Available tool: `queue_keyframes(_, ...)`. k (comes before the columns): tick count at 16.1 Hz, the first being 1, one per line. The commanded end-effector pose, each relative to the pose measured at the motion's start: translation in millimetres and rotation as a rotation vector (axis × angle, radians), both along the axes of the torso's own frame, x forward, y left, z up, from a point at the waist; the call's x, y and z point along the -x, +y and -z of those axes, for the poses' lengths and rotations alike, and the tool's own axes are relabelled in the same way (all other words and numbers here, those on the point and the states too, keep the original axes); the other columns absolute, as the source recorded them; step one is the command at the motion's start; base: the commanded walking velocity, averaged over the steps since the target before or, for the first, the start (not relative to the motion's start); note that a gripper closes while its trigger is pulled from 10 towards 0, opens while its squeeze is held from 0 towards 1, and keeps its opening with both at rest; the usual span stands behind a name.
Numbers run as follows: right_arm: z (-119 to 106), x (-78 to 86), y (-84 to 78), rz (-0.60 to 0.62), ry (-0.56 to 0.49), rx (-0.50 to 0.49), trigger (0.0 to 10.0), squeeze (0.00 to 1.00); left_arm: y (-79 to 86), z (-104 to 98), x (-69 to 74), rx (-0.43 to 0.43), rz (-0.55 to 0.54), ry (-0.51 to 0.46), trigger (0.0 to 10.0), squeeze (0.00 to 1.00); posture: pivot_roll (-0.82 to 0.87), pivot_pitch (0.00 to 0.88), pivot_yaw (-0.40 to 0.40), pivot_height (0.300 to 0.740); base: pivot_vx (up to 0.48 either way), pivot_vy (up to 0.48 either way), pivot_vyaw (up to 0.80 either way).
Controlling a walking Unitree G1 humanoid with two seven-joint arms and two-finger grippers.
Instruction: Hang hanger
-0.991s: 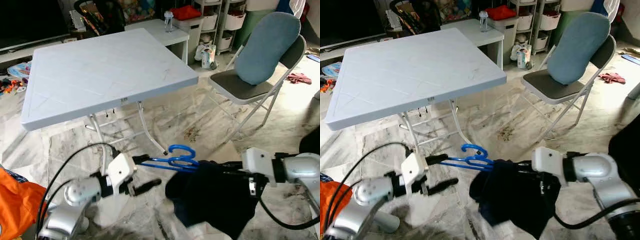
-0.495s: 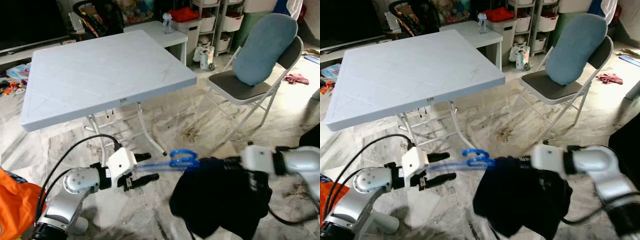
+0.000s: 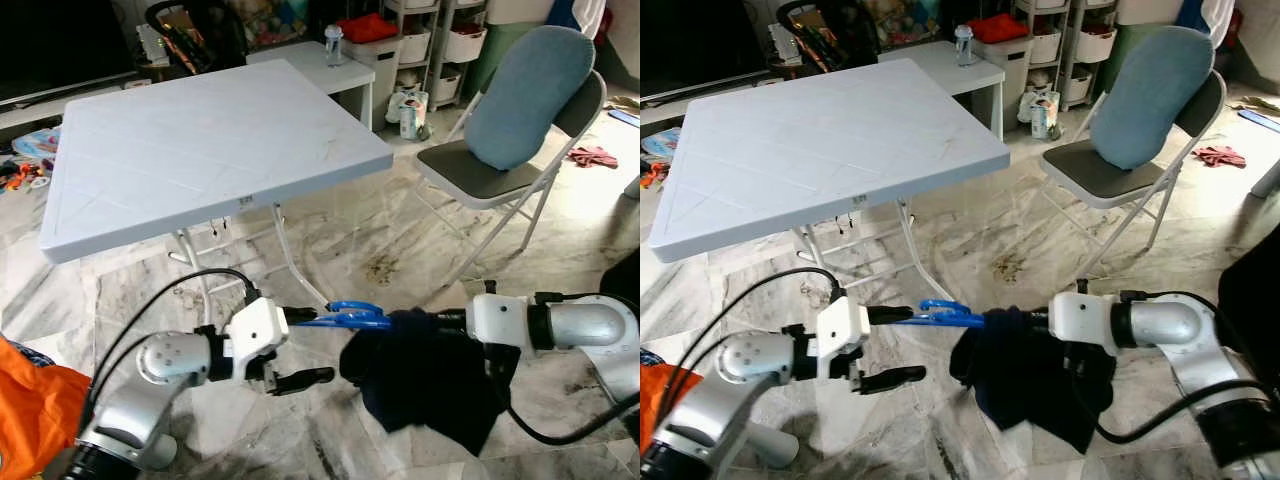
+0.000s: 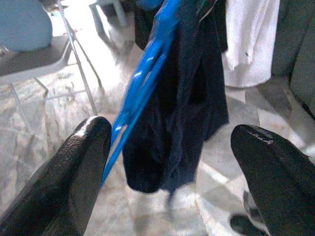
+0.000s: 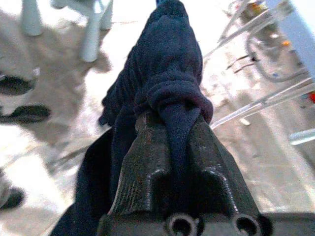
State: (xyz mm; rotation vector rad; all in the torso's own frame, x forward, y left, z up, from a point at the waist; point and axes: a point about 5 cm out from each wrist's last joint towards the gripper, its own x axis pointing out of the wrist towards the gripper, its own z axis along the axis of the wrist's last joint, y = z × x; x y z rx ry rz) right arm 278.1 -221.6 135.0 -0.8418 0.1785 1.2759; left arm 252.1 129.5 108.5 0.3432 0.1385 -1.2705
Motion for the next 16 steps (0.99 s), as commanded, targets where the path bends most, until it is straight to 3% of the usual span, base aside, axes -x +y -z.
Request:
queue_keyframes(1,-7,1.0,-0.2,-0.033,-0.007,-0.004,10.0,0.0,4.6,-7,-1.3,-0.017,0.001,-0.017,10.0,0.43,-0.14,0.0,0.041,0.74,0.0,0.0,0.0)
queue_keyframes(2,-9,0.8,-1.6,-0.036,0.001,-0.017,10.0,0.0,6.4,-7,-1.4,-0.028,0.004,-0.023,10.0,0.0,-0.14,0.0,0.037,0.74,0.0,0.0,0.0)
queue_keyframes(6,-23,4.3,4.3,-0.1,0.045,-0.092,10.0,0.0,10.2,4,-5.7,-0.066,0.011,-0.017,10.0,0.0,-0.14,0.0,0.033,0.74,0.0,0.0,0.0)
queue_keyframes(7,-28,1.7,6.8,-0.103,0.042,-0.126,10.0,0.0,3.2,4,-10.9,-0.057,0.019,-0.026,3.7,0.0,-0.14,0.0,0.025,0.74,0.0,0.0,0.0)
queue_keyframes(8,-31,-0.4,9.8,-0.116,0.037,-0.133,10.0,0.0,-1.9,3,-16.5,-0.051,0.022,-0.043,2.1,0.0,-0.15,0.0,0.025,0.74,0.0,0.0,0.0)
queue_keyframes(9,-33,-2.5,12.7,-0.129,0.029,-0.134,10.0,0.0,-4.9,1,-21.7,-0.051,0.022,-0.071,1.4,0.0,-0.15,0.0,0.025,0.74,0.0,0.0,0.0)
queue_keyframes(10,-35,-4.8,15.2,-0.137,0.019,-0.135,10.0,0.0,-5.5,-2,-28.4,-0.055,0.014,-0.109,2.2,0.0,-0.15,0.0,0.025,0.74,0.0,0.0,0.0)
queue_keyframes(11,-36,-9.0,18.1,-0.142,-0.014,-0.123,10.0,0.0,-5.0,-9,-39.0,-0.045,-0.018,-0.148,2.0,0.0,-0.15,0.0,0.027,0.74,0.0,0.0,0.0)
queue_keyframes(12,-37,-16.9,23.1,-0.147,-0.104,-0.085,10.0,0.0,-3.5,-16,-49.3,-0.04,-0.041,-0.179,0.0,0.0,-0.15,0.0,0.028,0.74,0.0,0.0,0.0)
queue_keyframes(15,-46,-29.9,32.8,-0.149,-0.224,-0.079,10.0,0.0,1.0,-20,-58.6,-0.076,-0.037,-0.222,0.0,0.0,-0.15,0.0,0.033,0.74,0.0,0.0,0.0)
queue_keyframes(16,-48,-33.2,32.5,-0.148,-0.264,-0.048,10.0,0.0,3.3,-20,-61.0,-0.097,-0.037,-0.24,1.7,0.0,-0.15,0.0,0.032,0.74,0.0,0.0,0.0)
